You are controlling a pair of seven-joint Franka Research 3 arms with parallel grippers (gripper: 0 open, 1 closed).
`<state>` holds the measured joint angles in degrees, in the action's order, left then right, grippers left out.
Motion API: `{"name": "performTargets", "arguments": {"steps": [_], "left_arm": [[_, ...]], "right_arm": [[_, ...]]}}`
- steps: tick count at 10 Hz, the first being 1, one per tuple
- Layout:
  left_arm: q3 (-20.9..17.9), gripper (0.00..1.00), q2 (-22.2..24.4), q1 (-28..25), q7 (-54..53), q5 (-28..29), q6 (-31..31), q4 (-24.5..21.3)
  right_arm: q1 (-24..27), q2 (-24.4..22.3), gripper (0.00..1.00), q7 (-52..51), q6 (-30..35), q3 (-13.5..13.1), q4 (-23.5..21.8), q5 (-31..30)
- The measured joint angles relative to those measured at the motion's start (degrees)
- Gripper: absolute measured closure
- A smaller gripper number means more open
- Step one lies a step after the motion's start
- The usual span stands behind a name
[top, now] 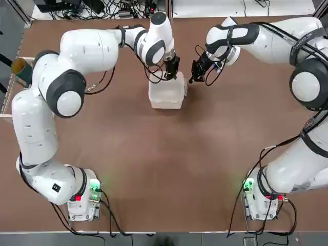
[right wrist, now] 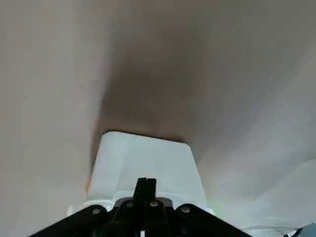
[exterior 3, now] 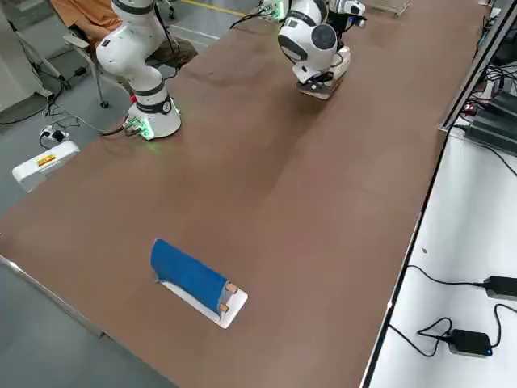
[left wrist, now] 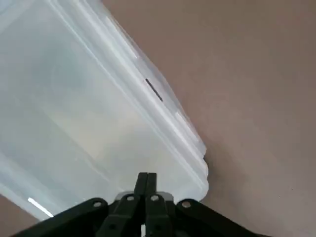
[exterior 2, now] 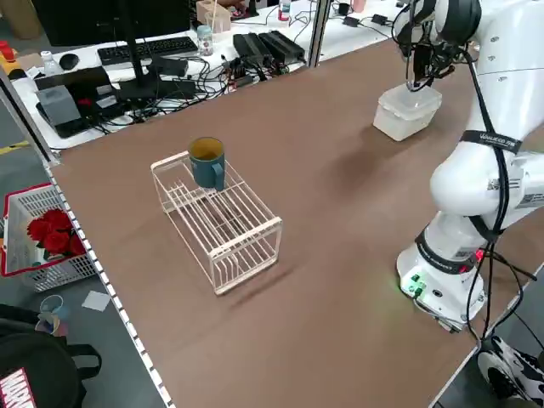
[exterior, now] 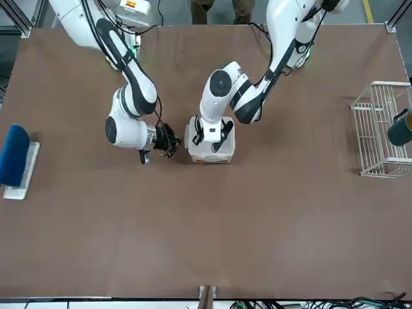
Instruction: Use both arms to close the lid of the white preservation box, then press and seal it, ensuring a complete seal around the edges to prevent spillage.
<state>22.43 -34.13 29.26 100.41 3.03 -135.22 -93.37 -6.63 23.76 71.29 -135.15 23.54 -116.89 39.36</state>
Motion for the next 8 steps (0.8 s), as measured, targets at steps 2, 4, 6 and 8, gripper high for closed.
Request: {"name": "performTargets", "arguments": {"steps": [2,4,6,8], "left_arm": [[-0.01,0.99,-0.06,0.0,0.0,0.0,-0.02,0.07],[-0.01,0.99,-0.11,0.0,0.0,0.0,-0.02,0.13],[-0.01,0.99,-0.15,0.0,0.0,0.0,-0.02,0.18],[-0.01,0.99,-0.17,0.0,0.0,0.0,-0.02,0.22]], "right_arm": [[-0.99,0.09,0.99,0.0,-1.52,0.04,-0.79,0.02],[-1.79,0.12,0.99,0.0,-2.12,0.07,-1.23,0.77],[-2.41,0.12,0.99,-0.02,-2.3,0.11,-1.25,2.16],[-3.08,0.12,0.99,-0.02,-3.29,0.11,-1.28,2.76]]}}
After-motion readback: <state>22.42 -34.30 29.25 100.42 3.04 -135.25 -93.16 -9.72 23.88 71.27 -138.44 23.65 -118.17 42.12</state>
